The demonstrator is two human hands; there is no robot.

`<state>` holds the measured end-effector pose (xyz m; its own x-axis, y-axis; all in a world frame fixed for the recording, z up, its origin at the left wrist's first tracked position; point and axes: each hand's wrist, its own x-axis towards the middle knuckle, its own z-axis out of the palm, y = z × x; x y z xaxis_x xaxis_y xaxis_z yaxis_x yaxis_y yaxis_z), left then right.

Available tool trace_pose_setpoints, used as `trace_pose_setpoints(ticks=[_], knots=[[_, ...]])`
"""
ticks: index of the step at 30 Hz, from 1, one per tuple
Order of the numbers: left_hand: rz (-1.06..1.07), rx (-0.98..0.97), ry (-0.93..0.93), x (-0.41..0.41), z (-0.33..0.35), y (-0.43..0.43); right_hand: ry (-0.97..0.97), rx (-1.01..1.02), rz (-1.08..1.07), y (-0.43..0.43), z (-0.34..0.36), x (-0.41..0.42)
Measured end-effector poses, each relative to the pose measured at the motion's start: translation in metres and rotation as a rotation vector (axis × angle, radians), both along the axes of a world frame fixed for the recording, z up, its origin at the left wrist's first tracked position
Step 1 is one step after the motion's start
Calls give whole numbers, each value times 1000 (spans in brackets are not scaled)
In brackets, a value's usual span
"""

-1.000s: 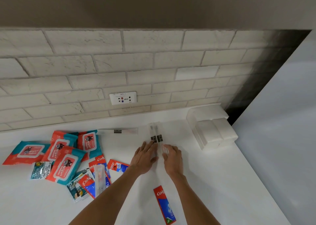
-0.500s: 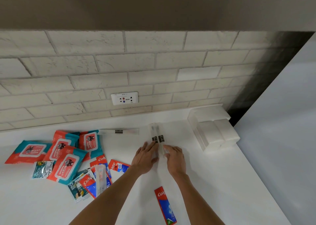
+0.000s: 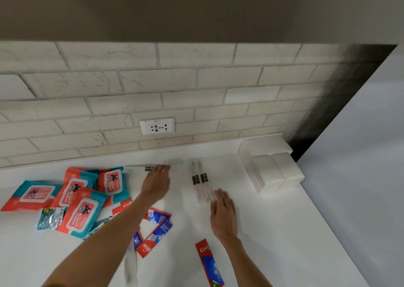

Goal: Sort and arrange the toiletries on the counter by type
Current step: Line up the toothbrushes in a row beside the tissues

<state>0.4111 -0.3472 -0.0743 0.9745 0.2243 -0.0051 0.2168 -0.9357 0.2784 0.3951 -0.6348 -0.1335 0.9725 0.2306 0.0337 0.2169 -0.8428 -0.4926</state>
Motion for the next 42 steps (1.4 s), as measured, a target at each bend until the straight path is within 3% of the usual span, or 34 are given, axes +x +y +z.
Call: trace_pose_setpoints(ticks=[9, 16, 20, 25, 33, 38, 42], knots=[[-39, 275, 160, 1, 0, 52, 7, -81, 19, -4, -5, -10], [-82, 264, 95, -13, 3, 26, 62, -56, 22, -3, 3, -12], [-67, 195, 10, -16, 9, 17, 111, 114, -52, -1, 23, -12], [-100, 71, -135, -31, 26, -3, 17, 337, -104, 9, 69, -20], [-282, 42, -270, -79, 63, -54, 426, 861, -213, 24, 120, -34], [-351, 78, -302, -104, 68, -69, 500, 999, -247, 22, 123, -48], [-325, -45, -182, -111, 80, -74, 470, 964, -191, 15, 124, -57]])
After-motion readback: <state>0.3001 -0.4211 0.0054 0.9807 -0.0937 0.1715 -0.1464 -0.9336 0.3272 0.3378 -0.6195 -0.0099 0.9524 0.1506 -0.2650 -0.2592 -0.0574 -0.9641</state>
